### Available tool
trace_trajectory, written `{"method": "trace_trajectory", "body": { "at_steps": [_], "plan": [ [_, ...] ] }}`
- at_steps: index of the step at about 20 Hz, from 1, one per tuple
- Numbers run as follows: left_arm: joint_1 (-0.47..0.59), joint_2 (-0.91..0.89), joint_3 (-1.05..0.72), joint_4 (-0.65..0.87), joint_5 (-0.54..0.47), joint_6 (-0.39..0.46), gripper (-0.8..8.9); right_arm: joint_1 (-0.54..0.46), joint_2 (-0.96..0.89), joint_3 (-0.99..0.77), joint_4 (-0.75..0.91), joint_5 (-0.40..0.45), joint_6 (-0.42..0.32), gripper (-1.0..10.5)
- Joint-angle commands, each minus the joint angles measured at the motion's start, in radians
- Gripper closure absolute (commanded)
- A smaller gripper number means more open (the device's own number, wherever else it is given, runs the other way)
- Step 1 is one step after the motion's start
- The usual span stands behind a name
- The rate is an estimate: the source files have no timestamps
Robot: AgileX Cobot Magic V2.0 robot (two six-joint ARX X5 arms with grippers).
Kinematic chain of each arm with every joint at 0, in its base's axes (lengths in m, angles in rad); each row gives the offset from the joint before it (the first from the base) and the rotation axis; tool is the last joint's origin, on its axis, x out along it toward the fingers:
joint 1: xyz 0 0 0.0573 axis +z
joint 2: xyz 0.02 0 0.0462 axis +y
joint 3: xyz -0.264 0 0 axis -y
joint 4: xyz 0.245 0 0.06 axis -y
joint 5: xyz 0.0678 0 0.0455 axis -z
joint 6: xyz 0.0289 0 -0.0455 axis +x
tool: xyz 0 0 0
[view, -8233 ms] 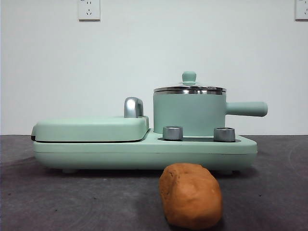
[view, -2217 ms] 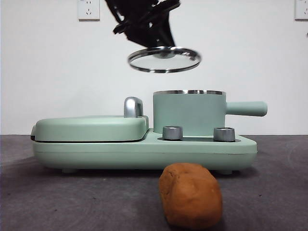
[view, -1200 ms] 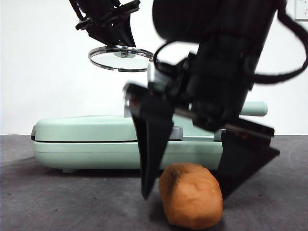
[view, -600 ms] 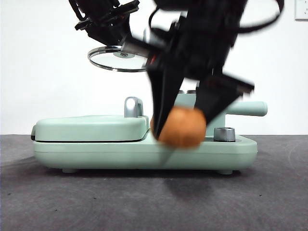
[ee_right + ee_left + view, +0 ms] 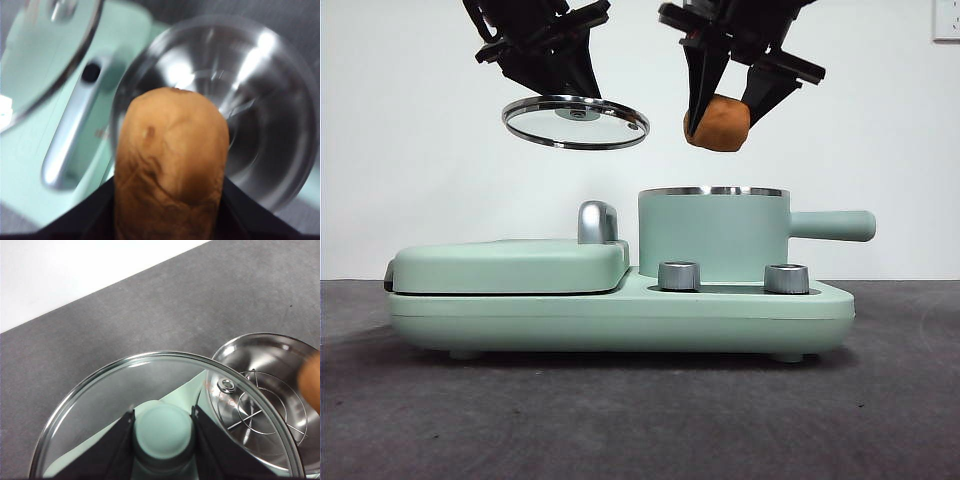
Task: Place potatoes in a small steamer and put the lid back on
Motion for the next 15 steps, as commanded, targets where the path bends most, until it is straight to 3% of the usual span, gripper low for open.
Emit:
{"method": "trace_trajectory", "body": {
  "at_steps": [1, 15],
  "plan": [
    [-0.002, -0.014, 0.030, 0.026, 0.003, 0.007, 8.05, -0.014, 0.079, 0.074, -0.015, -0.001, -0.038, 8.7],
    [-0.002, -0.014, 0.030, 0.026, 0.003, 0.008, 8.05, -0.023, 0.223, 0.088, -0.071, 0.001, -0.139, 8.4]
  ]
}}
